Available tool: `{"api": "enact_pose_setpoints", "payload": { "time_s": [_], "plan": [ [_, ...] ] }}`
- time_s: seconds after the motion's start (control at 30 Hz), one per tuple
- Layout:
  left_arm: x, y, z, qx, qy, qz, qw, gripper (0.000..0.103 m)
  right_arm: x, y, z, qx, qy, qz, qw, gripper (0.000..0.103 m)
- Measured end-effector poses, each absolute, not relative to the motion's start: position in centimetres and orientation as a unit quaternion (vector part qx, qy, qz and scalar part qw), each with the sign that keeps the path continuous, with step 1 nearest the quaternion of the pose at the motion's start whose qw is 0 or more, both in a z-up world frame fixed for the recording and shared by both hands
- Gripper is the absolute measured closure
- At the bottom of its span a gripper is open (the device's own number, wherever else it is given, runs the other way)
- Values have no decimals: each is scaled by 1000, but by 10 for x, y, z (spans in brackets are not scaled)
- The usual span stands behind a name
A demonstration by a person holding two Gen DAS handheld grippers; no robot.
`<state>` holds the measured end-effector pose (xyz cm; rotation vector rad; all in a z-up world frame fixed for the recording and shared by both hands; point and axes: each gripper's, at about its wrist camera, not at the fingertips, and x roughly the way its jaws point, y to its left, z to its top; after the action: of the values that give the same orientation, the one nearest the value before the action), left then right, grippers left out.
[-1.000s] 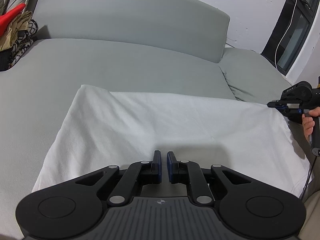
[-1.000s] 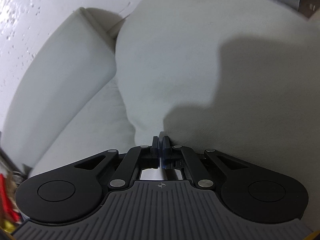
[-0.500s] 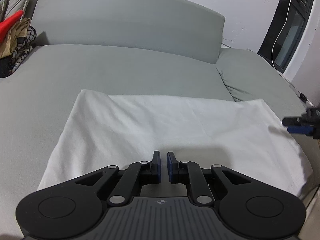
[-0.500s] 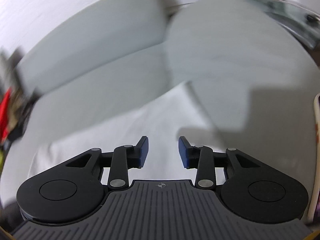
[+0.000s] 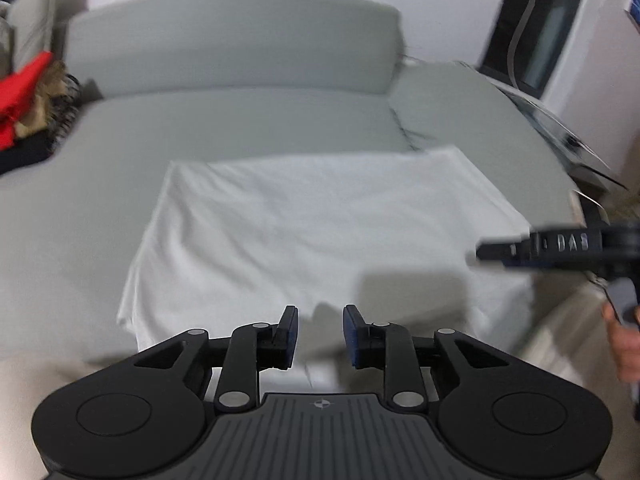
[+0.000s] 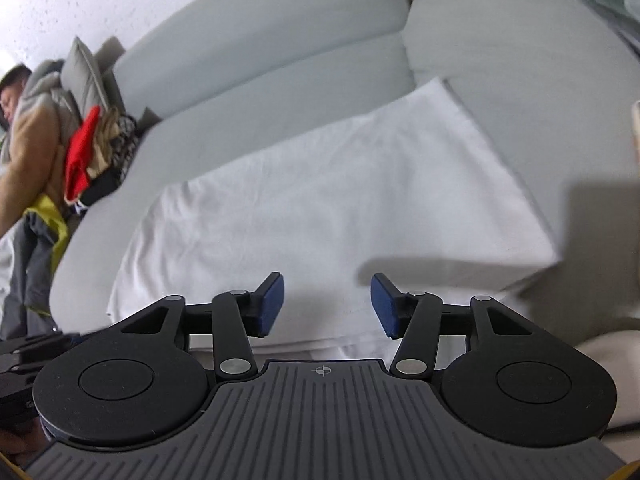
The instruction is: Fold clothes
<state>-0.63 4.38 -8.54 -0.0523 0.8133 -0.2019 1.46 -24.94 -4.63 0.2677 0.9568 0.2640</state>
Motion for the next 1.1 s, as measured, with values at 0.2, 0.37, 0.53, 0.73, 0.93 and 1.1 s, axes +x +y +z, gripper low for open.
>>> {"api": "enact_pose_setpoints", "payload": {
  "time_s": [0.2,0.37,0.53,0.73,0.93,1.1],
  "plan": [
    [17,20,-119,22,390,-75,917,84,42,-204,-76,3,441,108,891,47],
    [-5,18,-122,44,427,-72,901,85,17,-220,-74,15,475,101,874,46],
    [-33,26,-130,9,508,-76,858,84,-15,-258,-92,130,586,78,796,51],
    [-51,26,-113,-16,466,-118,877,70,-41,-292,-80,264,528,88,802,32],
    [-34,50,-99,-74,406,-106,905,65,-36,-333,-68,345,444,48,826,29],
    [-1,64,-113,-87,400,-87,908,81,-18,-359,-91,406,436,0,803,39]
  ]
}}
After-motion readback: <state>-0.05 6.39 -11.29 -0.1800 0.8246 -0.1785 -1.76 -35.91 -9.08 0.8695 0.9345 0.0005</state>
